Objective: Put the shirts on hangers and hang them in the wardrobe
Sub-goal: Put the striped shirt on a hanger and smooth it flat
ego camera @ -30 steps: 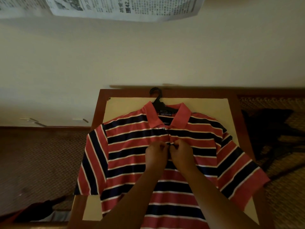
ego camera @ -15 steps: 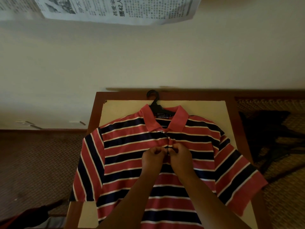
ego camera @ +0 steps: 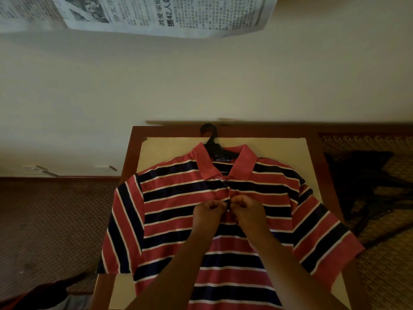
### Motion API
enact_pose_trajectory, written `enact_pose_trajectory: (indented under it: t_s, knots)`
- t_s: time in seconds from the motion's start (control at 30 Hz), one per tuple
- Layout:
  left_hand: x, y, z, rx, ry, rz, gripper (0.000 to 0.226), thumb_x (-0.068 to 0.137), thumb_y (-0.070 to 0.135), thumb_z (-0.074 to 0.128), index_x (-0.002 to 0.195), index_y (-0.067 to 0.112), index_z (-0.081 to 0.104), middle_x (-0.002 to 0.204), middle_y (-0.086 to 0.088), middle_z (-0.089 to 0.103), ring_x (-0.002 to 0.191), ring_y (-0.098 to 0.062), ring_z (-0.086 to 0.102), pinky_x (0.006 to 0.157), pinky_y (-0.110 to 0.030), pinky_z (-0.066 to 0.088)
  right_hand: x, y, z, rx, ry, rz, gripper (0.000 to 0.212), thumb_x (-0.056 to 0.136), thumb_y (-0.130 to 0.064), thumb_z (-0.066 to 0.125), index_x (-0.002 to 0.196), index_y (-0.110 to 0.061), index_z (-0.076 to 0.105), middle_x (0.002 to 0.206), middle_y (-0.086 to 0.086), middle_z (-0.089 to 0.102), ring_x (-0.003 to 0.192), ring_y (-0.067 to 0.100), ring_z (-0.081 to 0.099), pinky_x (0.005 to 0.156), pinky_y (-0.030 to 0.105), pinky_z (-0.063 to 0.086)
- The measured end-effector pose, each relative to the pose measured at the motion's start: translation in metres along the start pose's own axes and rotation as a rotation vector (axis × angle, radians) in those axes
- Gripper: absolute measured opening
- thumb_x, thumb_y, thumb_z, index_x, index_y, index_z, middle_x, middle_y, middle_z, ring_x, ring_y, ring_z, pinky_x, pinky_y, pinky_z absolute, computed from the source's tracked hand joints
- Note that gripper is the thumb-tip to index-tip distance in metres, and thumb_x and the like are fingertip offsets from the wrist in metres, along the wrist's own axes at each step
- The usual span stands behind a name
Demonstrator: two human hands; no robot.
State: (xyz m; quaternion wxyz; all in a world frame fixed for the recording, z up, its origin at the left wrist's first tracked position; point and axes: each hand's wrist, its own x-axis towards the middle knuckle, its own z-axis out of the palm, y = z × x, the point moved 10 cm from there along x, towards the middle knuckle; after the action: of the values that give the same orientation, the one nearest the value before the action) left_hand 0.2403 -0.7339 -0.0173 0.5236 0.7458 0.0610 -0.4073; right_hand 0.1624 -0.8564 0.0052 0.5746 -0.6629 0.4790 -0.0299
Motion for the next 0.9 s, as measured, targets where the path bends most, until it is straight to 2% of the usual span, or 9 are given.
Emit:
enact_pose_trajectory:
  t_s: [0.17,0.23,0.3,0.4,0.47,0.53,0.63,0.77,0.9]
  knots:
    - [-0.001,0.005,-0.001,0.016,-0.025,0.018,0.019,0.093,0.015,0.059,0.080,0.010,0.071,0.058,0.000,0.062,0.048,-0.007,0.052,0.049,-0.018,0.046,0.003,0.004,0.001,-0.048,0.021,0.045,0.019,0.091,-0.014,0.062,0.073,-0.020,0.063,0.072,0.000,0.064,0.065,0.014,0.059,0.061,0.025,0.048]
    - [-0.002,0.008,0.000,0.021,-0.037,0.034,0.021,0.094,0.015,0.057,0.078,0.009,0.070,0.054,0.002,0.059,0.043,-0.003,0.050,0.046,-0.015,0.043,0.005,0.006,0.003,-0.057,0.006,0.064,0.018,0.091,-0.016,0.062,0.073,-0.020,0.064,0.073,0.001,0.065,0.066,0.016,0.059,0.065,0.029,0.050]
    - [-0.004,0.008,0.000,0.014,-0.048,0.052,0.024,0.096,0.015,0.055,0.078,0.006,0.068,0.053,0.001,0.056,0.042,-0.002,0.048,0.045,-0.014,0.041,0.006,0.008,0.005,-0.071,-0.012,0.081,0.015,0.091,-0.017,0.061,0.077,-0.017,0.065,0.073,0.001,0.064,0.067,0.016,0.059,0.064,0.026,0.049]
    - [-0.009,0.014,0.002,0.062,-0.068,0.134,0.020,0.097,0.015,0.053,0.083,0.013,0.068,0.062,0.003,0.059,0.051,-0.004,0.051,0.048,-0.012,0.042,0.007,0.008,0.006,-0.090,-0.038,0.091,0.013,0.092,-0.019,0.060,0.083,-0.013,0.067,0.076,0.001,0.065,0.070,0.016,0.060,0.061,0.021,0.046]
    - [-0.012,0.017,0.006,0.160,-0.105,0.204,0.013,0.095,0.016,0.056,0.099,0.023,0.067,0.081,0.010,0.065,0.067,0.000,0.060,0.058,-0.009,0.046,0.008,0.009,0.007,-0.097,-0.068,0.095,0.014,0.093,-0.020,0.058,0.087,-0.012,0.067,0.079,0.003,0.066,0.072,0.016,0.062,0.061,0.021,0.047]
    - [-0.013,0.017,0.009,0.275,-0.115,0.259,0.018,0.093,0.018,0.059,0.109,0.026,0.063,0.094,0.012,0.064,0.082,0.000,0.063,0.067,-0.010,0.050,0.009,0.010,0.008,-0.115,-0.100,0.110,0.014,0.094,-0.020,0.057,0.090,-0.012,0.067,0.078,0.003,0.065,0.070,0.015,0.060,0.059,0.022,0.045]
    - [-0.013,0.023,0.009,0.374,-0.065,0.324,0.015,0.094,0.018,0.057,0.105,0.027,0.063,0.091,0.012,0.064,0.082,-0.001,0.063,0.070,-0.013,0.052,0.011,0.009,0.010,-0.131,-0.150,0.102,0.015,0.095,-0.018,0.055,0.092,-0.009,0.066,0.077,0.004,0.062,0.068,0.014,0.057,0.060,0.023,0.043]
    - [-0.010,0.024,0.004,0.331,-0.019,0.305,0.014,0.095,0.016,0.054,0.096,0.024,0.066,0.087,0.007,0.067,0.080,-0.007,0.065,0.074,-0.021,0.056,0.008,0.005,0.010,-0.162,-0.188,0.006,0.016,0.096,-0.017,0.053,0.084,-0.013,0.062,0.073,-0.001,0.057,0.065,0.010,0.053,0.059,0.018,0.040]
    - [-0.007,0.019,0.003,0.340,0.009,0.246,0.014,0.095,0.015,0.052,0.092,0.020,0.065,0.085,0.002,0.067,0.078,-0.013,0.065,0.061,-0.011,0.049,0.005,0.002,0.012,-0.194,-0.197,-0.089,0.020,0.097,-0.011,0.050,0.078,-0.014,0.055,0.073,-0.001,0.054,0.067,0.009,0.050,0.062,0.015,0.038]
